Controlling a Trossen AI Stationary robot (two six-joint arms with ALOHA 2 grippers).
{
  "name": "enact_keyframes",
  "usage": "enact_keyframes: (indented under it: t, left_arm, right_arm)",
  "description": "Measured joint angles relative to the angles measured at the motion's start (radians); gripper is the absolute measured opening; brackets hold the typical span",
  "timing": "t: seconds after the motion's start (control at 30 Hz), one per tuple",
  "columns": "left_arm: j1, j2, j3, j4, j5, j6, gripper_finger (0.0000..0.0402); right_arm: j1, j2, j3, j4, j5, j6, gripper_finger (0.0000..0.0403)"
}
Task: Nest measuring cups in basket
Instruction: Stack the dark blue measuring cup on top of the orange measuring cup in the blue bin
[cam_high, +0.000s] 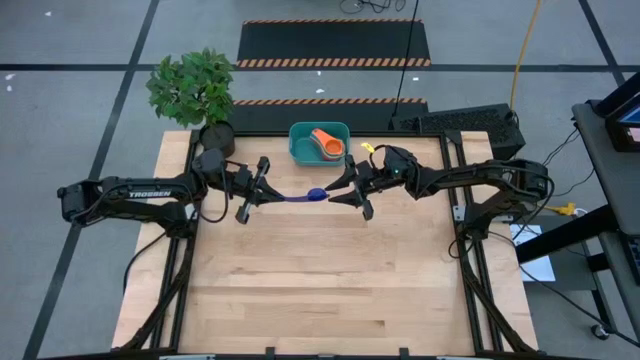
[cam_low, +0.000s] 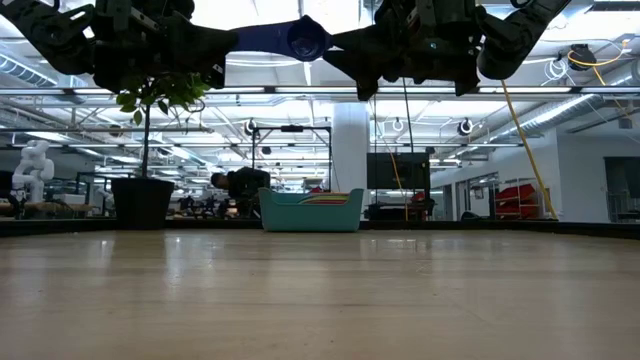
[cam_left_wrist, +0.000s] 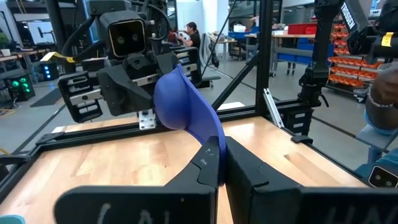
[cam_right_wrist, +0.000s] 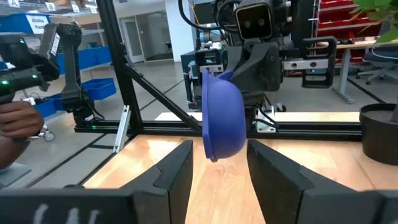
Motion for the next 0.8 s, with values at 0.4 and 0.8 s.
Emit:
enact_keyframes:
  t: [0.4, 0.8]
  left_arm:
    - [-0.001, 0.000, 0.000, 0.002, -0.011, 0.000, 0.0009]
    - [-0.023, -0.005, 0.000, 0.006, -0.323, -0.034, 0.0147]
  right_arm:
    - [-0.002, 0.000, 0.000, 0.027, 0.002, 0.017, 0.0017]
    - [-0.047, 0.000, 0.000, 0.026, 0.011, 0.051, 0.0002]
